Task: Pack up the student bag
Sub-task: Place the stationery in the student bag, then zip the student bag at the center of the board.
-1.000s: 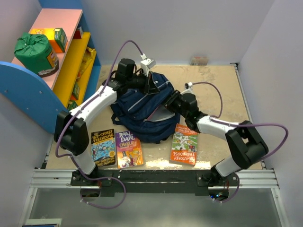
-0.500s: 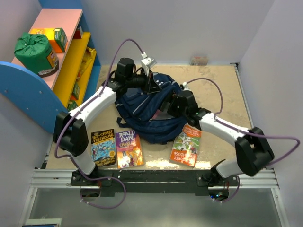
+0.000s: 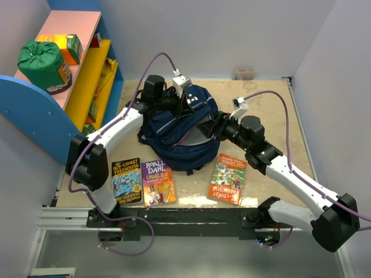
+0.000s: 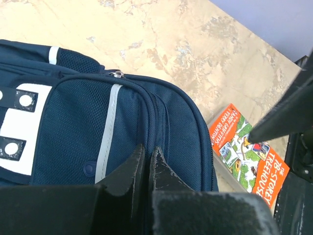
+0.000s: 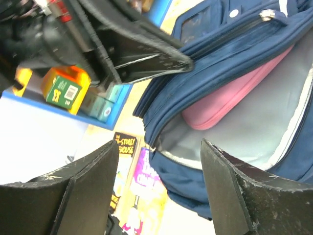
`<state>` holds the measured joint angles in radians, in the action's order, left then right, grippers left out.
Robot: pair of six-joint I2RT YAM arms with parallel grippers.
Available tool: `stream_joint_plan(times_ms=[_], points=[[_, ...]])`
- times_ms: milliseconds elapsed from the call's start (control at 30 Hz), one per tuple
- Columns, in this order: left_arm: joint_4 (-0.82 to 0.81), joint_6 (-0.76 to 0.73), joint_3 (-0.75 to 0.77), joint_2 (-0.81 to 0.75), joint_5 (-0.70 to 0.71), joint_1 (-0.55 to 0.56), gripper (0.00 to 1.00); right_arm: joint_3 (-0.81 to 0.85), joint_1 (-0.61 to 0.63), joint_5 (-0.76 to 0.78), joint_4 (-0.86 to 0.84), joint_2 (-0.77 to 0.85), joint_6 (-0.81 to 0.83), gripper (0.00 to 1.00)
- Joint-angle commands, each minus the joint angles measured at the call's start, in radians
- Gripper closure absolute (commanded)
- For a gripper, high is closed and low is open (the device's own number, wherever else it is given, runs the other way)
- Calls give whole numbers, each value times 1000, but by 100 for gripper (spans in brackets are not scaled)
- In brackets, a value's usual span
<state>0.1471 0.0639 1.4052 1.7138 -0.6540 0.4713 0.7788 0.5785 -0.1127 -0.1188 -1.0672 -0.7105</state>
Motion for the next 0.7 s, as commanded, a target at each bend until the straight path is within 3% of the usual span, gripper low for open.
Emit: stream_joint_plan(times_ms=[0,233,367,533,667], points=[[-86,-15,5,23,34,-8,100,-10,14,-47,27,45,82,33],[-130,121,90,102,190,4,100,-32,32,21,104,27,-9,40],[-213,227,66,115,301,15,100,-49,86,79,96,-14,-61,33],[-208,307,64,132,366,36,100,45,193,326,163,-135,-75,30],[-202,339,55,125,376,44,100,65,300,474,123,-207,-80,37]])
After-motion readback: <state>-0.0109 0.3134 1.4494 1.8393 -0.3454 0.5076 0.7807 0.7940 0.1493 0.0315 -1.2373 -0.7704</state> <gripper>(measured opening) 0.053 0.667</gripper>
